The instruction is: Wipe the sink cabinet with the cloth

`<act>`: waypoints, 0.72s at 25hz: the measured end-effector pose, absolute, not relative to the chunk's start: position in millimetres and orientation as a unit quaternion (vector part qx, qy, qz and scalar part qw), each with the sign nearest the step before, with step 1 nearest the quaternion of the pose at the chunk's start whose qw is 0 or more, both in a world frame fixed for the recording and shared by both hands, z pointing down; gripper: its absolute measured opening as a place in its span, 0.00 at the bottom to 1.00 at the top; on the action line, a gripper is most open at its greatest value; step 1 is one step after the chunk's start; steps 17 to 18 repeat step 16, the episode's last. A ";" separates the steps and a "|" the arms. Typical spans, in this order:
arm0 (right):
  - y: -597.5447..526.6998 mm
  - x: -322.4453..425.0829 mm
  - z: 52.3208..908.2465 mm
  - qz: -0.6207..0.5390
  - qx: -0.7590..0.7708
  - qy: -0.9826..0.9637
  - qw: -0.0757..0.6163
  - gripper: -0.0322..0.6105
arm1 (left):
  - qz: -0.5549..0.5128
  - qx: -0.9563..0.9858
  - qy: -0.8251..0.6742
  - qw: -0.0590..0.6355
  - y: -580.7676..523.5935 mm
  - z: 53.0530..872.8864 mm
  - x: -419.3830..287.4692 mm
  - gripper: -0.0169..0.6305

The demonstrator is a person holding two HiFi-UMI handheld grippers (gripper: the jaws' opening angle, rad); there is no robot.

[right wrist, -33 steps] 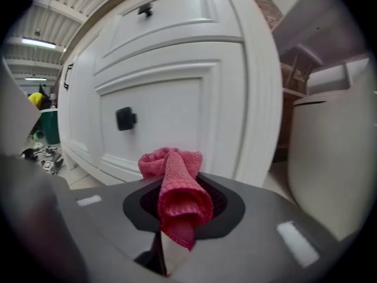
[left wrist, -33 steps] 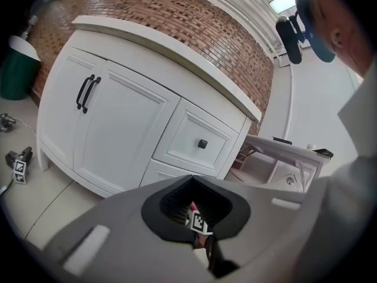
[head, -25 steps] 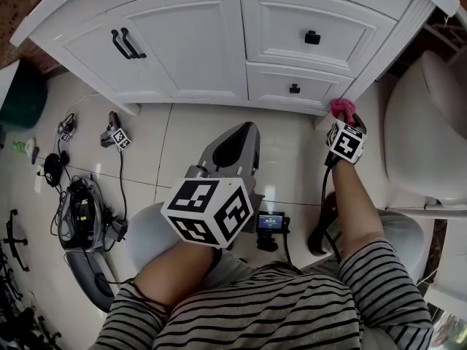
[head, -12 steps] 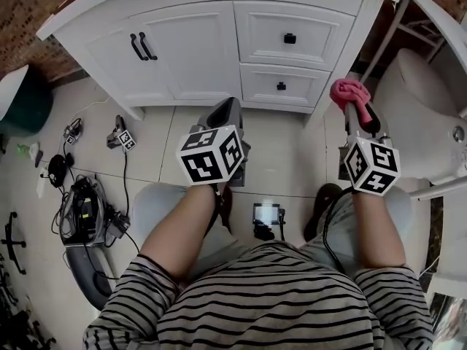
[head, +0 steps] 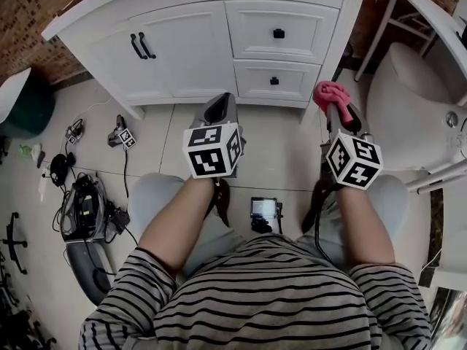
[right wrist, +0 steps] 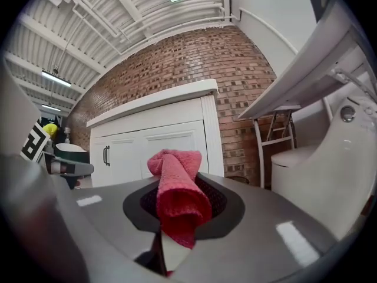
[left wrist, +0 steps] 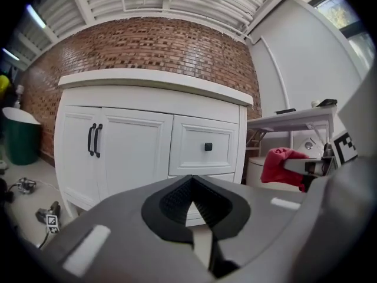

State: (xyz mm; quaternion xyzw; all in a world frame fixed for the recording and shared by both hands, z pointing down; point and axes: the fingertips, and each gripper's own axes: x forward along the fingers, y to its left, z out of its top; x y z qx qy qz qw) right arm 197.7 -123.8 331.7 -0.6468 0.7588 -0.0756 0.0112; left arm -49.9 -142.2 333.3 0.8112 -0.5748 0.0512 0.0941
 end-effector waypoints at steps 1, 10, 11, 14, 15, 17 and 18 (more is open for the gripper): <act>-123.9 196.7 332.3 -0.078 -0.645 0.760 0.011 0.19 | 0.054 0.812 -0.574 0.092 -141.7 334.5 -49.5 0.03; -132.7 190.3 332.6 -0.076 -0.641 0.764 0.008 0.19 | 0.055 0.811 -0.574 0.102 -151.5 340.9 -53.8 0.03; -135.0 190.5 331.5 -0.073 -0.641 0.764 0.008 0.19 | 0.055 0.811 -0.574 0.100 -153.5 340.5 -52.6 0.03; -138.6 187.7 332.9 -0.071 -0.639 0.766 0.014 0.19 | 0.054 0.811 -0.575 0.096 -155.2 341.9 -54.0 0.03; -139.0 187.0 334.0 -0.072 -0.638 0.766 0.017 0.19 | 0.054 0.810 -0.576 0.095 -155.3 342.9 -55.0 0.03; -139.3 186.6 335.1 -0.073 -0.638 0.767 0.020 0.19 | 0.054 0.810 -0.577 0.093 -155.4 343.8 -56.0 0.03; -139.3 186.6 335.1 -0.073 -0.638 0.767 0.020 0.19 | 0.054 0.810 -0.577 0.093 -155.4 343.8 -56.0 0.03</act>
